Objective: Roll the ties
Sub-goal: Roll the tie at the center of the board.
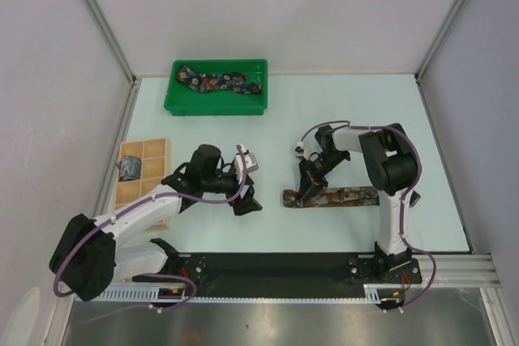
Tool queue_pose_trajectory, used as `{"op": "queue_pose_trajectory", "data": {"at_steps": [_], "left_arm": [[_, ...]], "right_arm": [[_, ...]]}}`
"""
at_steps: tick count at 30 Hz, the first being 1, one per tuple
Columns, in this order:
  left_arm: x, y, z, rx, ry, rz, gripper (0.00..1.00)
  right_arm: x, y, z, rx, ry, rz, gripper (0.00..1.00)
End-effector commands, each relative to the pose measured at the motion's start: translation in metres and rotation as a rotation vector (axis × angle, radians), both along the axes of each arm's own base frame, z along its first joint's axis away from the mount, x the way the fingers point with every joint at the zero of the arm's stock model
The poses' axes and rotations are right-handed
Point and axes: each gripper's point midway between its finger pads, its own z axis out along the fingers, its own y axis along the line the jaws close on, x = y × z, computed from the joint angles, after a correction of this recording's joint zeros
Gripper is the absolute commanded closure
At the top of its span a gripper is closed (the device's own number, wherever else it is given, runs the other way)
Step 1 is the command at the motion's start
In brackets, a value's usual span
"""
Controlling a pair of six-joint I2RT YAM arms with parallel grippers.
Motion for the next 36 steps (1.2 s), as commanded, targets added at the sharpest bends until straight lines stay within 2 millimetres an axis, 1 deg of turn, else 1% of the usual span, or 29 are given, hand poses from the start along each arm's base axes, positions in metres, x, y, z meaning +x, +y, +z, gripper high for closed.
{"op": "queue_pose_trajectory", "data": {"at_steps": [1, 2, 3, 4, 8, 9, 10, 11, 12, 13, 14, 15, 16, 18, 19, 21, 22, 23, 26, 27, 29, 32, 33, 34, 36], "left_arm": [[0.01, -0.028, 0.01, -0.118, -0.111, 0.011, 0.01], [0.011, -0.033, 0.007, -0.111, -0.122, 0.008, 0.01], [0.008, -0.043, 0.01, -0.123, -0.145, -0.022, 0.01], [0.007, -0.047, 0.003, -0.106, -0.156, -0.041, 0.01], [0.007, -0.058, -0.001, -0.086, -0.194, -0.088, 0.01], [0.007, -0.057, -0.007, -0.053, -0.171, -0.092, 0.0], [0.008, -0.058, -0.009, -0.021, -0.176, -0.122, 0.0], [0.022, -0.069, -0.004, 0.004, -0.171, -0.137, 0.01], [0.018, -0.063, -0.014, 0.072, -0.108, -0.154, 0.01], [0.024, -0.067, -0.01, 0.071, -0.09, -0.143, 0.01], [0.033, -0.073, 0.0, 0.039, -0.111, -0.134, 0.01], [0.031, -0.074, 0.001, 0.022, -0.093, -0.119, 0.0], [0.032, -0.078, 0.0, -0.024, -0.117, -0.112, 0.01], [0.022, -0.078, -0.011, -0.05, -0.06, -0.109, 0.01], [0.019, -0.076, -0.02, -0.073, -0.069, -0.105, 0.0], [0.014, -0.076, -0.03, -0.104, -0.057, -0.1, 0.02], [0.015, -0.078, -0.029, -0.157, -0.112, -0.101, 0.02], [0.015, -0.079, -0.034, -0.175, -0.117, -0.094, 0.02], [0.01, -0.088, -0.032, -0.217, -0.192, -0.139, 0.02], [0.01, -0.088, -0.037, -0.219, -0.19, -0.141, 0.02], [0.01, -0.088, -0.036, -0.253, -0.224, -0.129, 0.03], [0.013, -0.088, -0.045, -0.265, -0.262, -0.115, 0.04], [0.015, -0.09, -0.044, -0.274, -0.271, -0.114, 0.04], [0.015, -0.091, -0.054, -0.259, -0.258, -0.117, 0.06], [0.015, -0.092, -0.058, -0.255, -0.258, -0.123, 0.08]], "right_arm": [[-0.003, 0.008, -0.074, -0.107, -0.109, 0.13, 1.0], [-0.003, 0.007, -0.076, -0.101, -0.099, 0.126, 1.0], [-0.002, 0.006, -0.076, -0.096, -0.084, 0.118, 1.0], [-0.004, 0.005, -0.077, -0.087, -0.067, 0.115, 1.0], [-0.006, -0.002, -0.08, -0.1, -0.054, 0.114, 1.0], [-0.007, -0.003, -0.08, -0.104, -0.055, 0.119, 1.0], [-0.006, -0.005, -0.081, -0.111, -0.057, 0.118, 1.0], [-0.007, -0.007, -0.081, -0.114, -0.055, 0.121, 1.0], [-0.008, -0.008, -0.081, -0.116, -0.054, 0.121, 1.0], [-0.009, -0.01, -0.081, -0.124, -0.051, 0.122, 1.0], [-0.009, -0.01, -0.08, -0.124, -0.056, 0.127, 1.0], [-0.009, -0.012, -0.081, -0.132, -0.059, 0.129, 1.0], [-0.01, -0.014, -0.08, -0.135, -0.058, 0.129, 1.0], [-0.008, -0.016, -0.082, -0.143, -0.063, 0.134, 1.0], [-0.009, -0.018, -0.083, -0.148, -0.056, 0.134, 1.0], [-0.007, -0.019, -0.084, -0.15, -0.055, 0.132, 1.0], [-0.007, -0.02, -0.084, -0.15, -0.053, 0.13, 1.0], [-0.008, -0.022, -0.086, -0.157, -0.05, 0.133, 1.0], [-0.01, -0.026, -0.086, -0.172, -0.039, 0.138, 1.0], [-0.011, -0.028, -0.086, -0.176, -0.037, 0.141, 1.0], [-0.012, -0.031, -0.085, -0.182, -0.033, 0.14, 1.0], [-0.011, -0.033, -0.082, -0.186, -0.033, 0.146, 1.0], [-0.01, -0.033, -0.081, -0.187, -0.034, 0.146, 1.0], [-0.008, -0.032, -0.081, -0.185, -0.037, 0.143, 1.0], [-0.008, -0.031, -0.08, -0.185, -0.033, 0.142, 1.0]]}}
